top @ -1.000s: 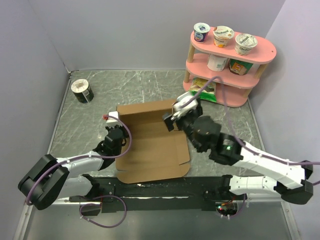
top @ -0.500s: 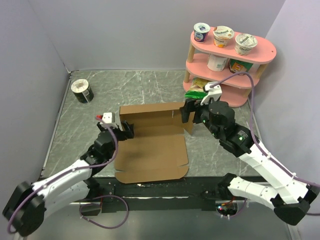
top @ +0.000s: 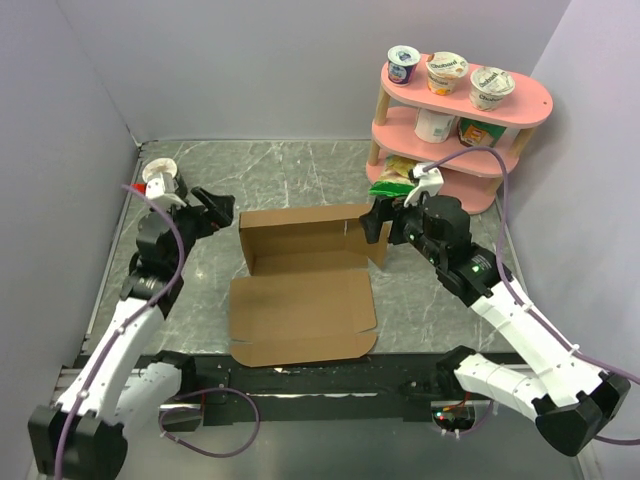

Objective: Fold the paper box

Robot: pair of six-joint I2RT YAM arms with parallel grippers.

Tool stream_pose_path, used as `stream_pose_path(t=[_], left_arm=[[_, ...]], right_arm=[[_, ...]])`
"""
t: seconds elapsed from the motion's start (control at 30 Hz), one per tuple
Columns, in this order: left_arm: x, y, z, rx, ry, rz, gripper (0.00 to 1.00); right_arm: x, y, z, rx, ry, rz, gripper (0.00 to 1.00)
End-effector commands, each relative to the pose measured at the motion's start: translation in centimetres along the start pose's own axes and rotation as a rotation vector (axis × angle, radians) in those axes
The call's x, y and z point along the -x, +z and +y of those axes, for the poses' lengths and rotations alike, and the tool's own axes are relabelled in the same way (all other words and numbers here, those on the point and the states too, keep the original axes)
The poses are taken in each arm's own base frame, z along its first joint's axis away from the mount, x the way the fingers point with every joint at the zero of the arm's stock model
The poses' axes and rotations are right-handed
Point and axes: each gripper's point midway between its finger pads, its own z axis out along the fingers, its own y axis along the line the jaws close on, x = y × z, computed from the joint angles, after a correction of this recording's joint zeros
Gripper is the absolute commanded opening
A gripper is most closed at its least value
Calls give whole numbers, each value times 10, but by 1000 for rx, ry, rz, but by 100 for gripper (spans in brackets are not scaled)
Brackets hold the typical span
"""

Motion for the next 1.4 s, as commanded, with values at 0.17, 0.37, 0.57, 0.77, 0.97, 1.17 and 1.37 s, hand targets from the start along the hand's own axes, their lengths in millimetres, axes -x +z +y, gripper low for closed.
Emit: stream_pose_path(t=[0.17, 0.37, 0.57, 0.77, 0.97, 1.17, 1.37], left_arm=[[-47, 16, -1, -83, -105, 210, 93], [-69, 17, 11, -76, -149, 238, 81], [-74, 20, 21, -55, -155, 234, 72], [-84, 18, 26, -58, -162, 244, 57], [-98, 14, 35, -38, -161, 270, 48], [-113, 9, 42, -26, -157, 303, 35], [-133, 0, 54, -4, -160, 340, 30]], right_arm=[[7, 3, 0, 14, -36, -50, 98], [-1, 5, -4, 1, -41, -32, 98], [-4, 3, -7, -10, -41, -35, 98], [-7, 1, -11, -23, -43, -32, 98], [-7, -2, -15, -43, -48, -35, 98], [-4, -7, -17, -52, -44, -53, 98], [-7, -8, -19, -60, -40, -49, 98]])
